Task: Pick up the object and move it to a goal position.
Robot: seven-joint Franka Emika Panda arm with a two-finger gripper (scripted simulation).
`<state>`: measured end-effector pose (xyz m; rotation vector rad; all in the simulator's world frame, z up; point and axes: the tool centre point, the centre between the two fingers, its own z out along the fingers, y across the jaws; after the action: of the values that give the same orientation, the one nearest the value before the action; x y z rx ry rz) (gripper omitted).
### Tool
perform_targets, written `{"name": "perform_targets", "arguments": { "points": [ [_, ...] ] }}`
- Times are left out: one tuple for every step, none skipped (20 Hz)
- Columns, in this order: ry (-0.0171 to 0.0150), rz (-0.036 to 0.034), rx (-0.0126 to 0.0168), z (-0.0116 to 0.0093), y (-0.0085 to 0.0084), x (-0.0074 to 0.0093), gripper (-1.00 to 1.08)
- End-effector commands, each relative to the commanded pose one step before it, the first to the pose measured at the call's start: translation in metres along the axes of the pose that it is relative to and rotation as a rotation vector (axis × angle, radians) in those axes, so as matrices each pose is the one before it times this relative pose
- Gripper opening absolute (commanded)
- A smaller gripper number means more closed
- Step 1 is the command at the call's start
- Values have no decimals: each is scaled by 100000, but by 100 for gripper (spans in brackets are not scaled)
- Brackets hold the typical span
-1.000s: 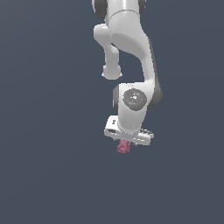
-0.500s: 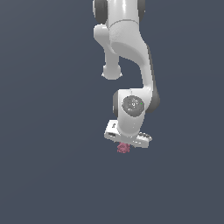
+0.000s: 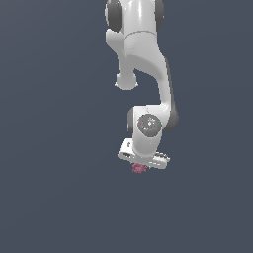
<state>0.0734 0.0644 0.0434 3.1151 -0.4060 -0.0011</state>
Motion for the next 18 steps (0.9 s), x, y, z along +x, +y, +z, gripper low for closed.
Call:
{"name": "perform_targets", "arguments": {
  "points": [
    [63,10,18,-13,-6,38,-100],
    [0,0,0,0,0,0,-100],
    [0,0,0,0,0,0,-100],
    [0,0,0,0,0,0,-100],
    [0,0,0,0,0,0,-100],
    [0,0,0,0,0,0,-100],
    [0,0,0,0,0,0,-100],
    [0,0,0,0,0,0,-100],
    [0,0,0,-3,4,-9,-100],
    [0,0,0,-32,-10,6,-100],
    [0,0,0,-97,-29,19,-100],
    [0,0,0,-161,-48,32,-100],
    [0,0,0,-225,-68,44,-100],
    [0,0,0,-288,-87,57,-100],
    [0,0,0,-349,-105,69,-100],
    [0,0,0,-410,-124,82,-100],
    [0,0,0,-469,-141,94,-100],
    [0,0,0,-526,-159,106,-100]
  ]
}}
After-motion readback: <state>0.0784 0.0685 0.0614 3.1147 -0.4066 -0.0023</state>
